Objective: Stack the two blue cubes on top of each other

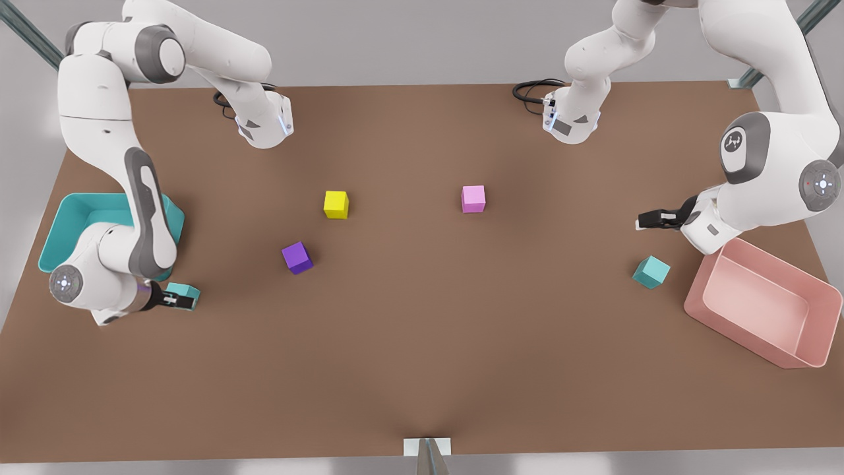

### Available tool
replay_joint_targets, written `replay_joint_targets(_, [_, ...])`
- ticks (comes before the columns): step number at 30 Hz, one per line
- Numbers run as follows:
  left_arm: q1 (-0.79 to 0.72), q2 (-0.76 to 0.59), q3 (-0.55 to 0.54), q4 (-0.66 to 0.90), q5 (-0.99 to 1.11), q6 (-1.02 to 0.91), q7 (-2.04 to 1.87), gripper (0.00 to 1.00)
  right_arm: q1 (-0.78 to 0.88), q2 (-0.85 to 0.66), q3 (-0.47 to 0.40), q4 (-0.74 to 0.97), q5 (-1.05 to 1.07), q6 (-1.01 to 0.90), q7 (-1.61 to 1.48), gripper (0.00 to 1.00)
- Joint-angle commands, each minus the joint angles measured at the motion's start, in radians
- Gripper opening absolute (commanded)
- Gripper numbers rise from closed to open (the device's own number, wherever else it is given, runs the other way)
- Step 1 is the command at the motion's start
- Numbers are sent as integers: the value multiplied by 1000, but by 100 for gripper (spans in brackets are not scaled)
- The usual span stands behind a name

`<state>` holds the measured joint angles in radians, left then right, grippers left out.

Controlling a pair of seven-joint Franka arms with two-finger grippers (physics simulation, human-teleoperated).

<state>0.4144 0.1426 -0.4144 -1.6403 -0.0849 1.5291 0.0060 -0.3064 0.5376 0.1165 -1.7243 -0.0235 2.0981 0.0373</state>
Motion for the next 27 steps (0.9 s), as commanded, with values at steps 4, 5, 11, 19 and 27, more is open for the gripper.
replay_joint_targets(4, [4, 0, -1, 0, 1, -17, 0, 100, -23, -19, 0, -57, 0, 53, 41, 100])
replay_joint_targets(5, [15, 0, -1, 0, 1, -17, 0, 100, -25, -21, -1, -60, 0, 53, 41, 100])
replay_joint_targets(11, [17, 3, -1, -1, 1, -18, 0, 100, -31, -8, -27, -69, -3, 53, 44, 100])
replay_joint_targets(19, [17, 5, -1, -1, 2, -32, -1, 100, -31, 25, -46, -74, -4, 54, 44, 100])
replay_joint_targets(27, [18, 5, -1, -1, 2, -44, -3, 100, -28, 38, -49, -81, -6, 51, 46, 100])
